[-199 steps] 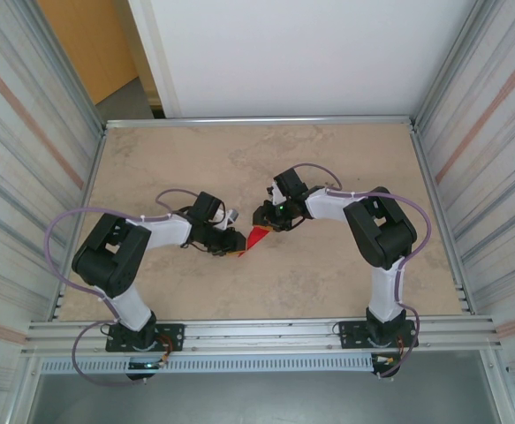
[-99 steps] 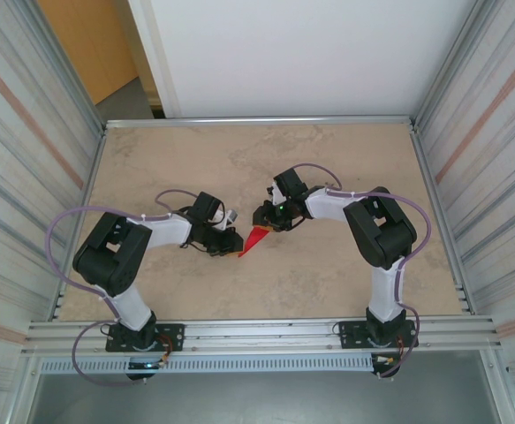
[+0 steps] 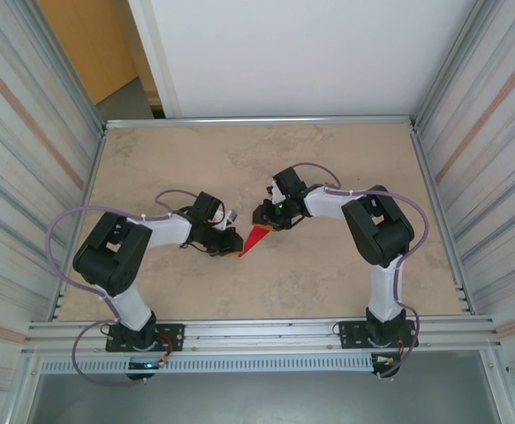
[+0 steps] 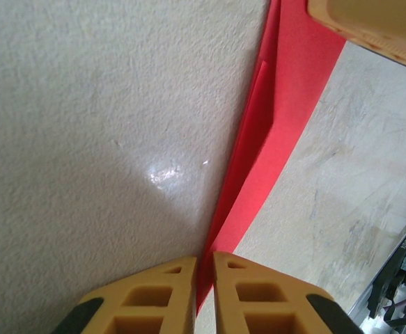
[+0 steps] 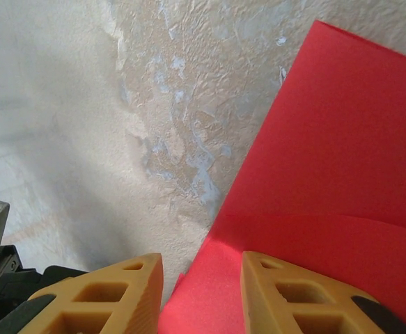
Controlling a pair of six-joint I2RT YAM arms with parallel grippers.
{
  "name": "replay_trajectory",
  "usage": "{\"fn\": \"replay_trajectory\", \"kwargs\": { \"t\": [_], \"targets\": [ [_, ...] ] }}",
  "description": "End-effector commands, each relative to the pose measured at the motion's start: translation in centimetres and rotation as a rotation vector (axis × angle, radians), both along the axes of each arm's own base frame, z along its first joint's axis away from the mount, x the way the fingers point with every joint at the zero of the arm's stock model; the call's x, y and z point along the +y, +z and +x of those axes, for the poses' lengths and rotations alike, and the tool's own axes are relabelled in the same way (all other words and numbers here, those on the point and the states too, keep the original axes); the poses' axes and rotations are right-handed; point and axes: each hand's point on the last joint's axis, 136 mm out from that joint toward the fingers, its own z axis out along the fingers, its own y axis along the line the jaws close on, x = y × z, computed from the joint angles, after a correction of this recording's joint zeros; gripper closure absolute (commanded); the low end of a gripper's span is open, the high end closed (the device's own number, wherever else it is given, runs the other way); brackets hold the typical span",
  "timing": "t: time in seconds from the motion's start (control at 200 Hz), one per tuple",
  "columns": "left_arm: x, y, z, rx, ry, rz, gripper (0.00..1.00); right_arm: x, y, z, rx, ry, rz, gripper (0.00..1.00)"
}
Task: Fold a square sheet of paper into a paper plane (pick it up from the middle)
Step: Fold the wing for the fifth time at the center of the table.
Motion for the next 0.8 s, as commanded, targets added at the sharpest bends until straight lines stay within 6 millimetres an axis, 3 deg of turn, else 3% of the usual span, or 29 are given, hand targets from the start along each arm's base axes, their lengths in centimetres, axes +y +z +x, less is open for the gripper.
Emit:
{"fn": "replay_trajectory", "kwargs": {
  "t": [0.0, 0.291, 0.551, 0.797],
  "targets": [
    [0.1, -1.5, -1.1, 0.03, -0.031, 0.03, 0.84, -0.1, -0.5, 0.3, 0.011, 0.009, -0.015, 0.65],
    [-0.1, -1.0, -0.9, 0.024, -0.032, 0.024, 0.84, 0.0, -0.4, 0.3, 0.009, 0.018, -0.012, 0.65],
    [-0.4, 3.7, 1.1, -0.127, -0.005, -0.025, 0.72, -0.1, 0.0, 0.2, 0.006, 0.02, -0.016, 0.67],
    [-1.6, 5.8, 2.2, -0.192, 0.0, -0.108, 0.75, 0.0, -0.1, 0.1, 0.01, 0.021, -0.013, 0.71]
  ]
}}
